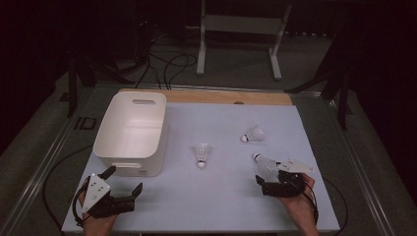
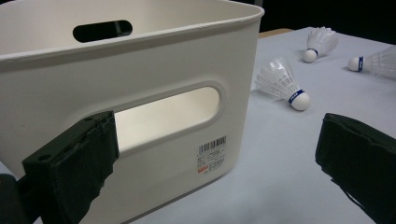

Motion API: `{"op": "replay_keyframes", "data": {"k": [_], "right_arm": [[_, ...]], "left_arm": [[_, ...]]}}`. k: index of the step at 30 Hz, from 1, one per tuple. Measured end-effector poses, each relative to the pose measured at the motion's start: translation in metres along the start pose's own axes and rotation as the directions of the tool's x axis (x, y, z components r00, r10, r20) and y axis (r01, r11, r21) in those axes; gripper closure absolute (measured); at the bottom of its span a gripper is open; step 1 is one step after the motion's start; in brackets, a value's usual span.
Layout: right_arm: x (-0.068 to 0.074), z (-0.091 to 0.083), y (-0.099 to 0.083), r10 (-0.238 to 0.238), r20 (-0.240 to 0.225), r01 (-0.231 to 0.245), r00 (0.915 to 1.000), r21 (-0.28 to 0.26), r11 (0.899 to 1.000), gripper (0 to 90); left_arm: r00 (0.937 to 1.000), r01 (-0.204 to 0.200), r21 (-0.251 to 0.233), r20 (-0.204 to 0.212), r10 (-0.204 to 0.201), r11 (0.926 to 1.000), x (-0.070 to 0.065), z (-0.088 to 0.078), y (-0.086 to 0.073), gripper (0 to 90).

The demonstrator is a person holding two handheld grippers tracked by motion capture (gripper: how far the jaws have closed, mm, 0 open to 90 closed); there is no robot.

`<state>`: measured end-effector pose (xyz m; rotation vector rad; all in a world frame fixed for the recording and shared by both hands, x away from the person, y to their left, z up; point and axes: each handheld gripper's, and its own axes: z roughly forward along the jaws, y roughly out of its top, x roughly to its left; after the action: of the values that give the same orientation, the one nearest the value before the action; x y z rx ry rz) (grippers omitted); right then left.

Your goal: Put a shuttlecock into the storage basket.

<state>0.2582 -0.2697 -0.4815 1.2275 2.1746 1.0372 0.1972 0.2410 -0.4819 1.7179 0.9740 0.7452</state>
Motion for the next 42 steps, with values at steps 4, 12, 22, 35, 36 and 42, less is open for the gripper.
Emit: {"op": "replay_keyframes", "data": {"k": [4,12,22,35,36,42], "right_arm": [[0.000,0.003,0.001,0.001,-0.004,-0.001,1.0000,0.008,1.000,9.3],[0.003,0.011,0.000,0.006,-0.008,-0.006,0.9999,0.028,1.000,9.4],[0.005,0.018,0.002,0.006,-0.013,-0.005,0.9999,0.060,0.998,9.4],[0.002,0.027,0.000,0.017,-0.014,-0.015,0.9998,0.091,0.996,10.2],[0.002,0.027,0.000,0.018,-0.013,-0.017,0.9997,0.093,0.995,10.4],[0.003,0.032,0.002,0.022,-0.013,-0.021,0.9997,0.100,0.995,16.2]], "left_arm": [[1.0000,-0.001,-0.001,-0.001,0.001,1.0000,0.000,0.000,0.000,0.0],[1.0000,0.003,-0.005,-0.003,-0.003,1.0000,0.000,0.000,0.000,0.0],[1.0000,0.002,-0.004,-0.003,-0.002,1.0000,0.000,0.000,0.000,0.0],[1.0000,-0.005,-0.001,-0.003,0.005,1.0000,-0.001,0.001,0.000,0.0],[1.0000,-0.006,-0.001,-0.002,0.006,1.0000,-0.001,0.001,0.000,0.0],[1.0000,-0.009,-0.002,-0.004,0.009,1.0000,-0.001,0.000,0.000,0.0]]}}
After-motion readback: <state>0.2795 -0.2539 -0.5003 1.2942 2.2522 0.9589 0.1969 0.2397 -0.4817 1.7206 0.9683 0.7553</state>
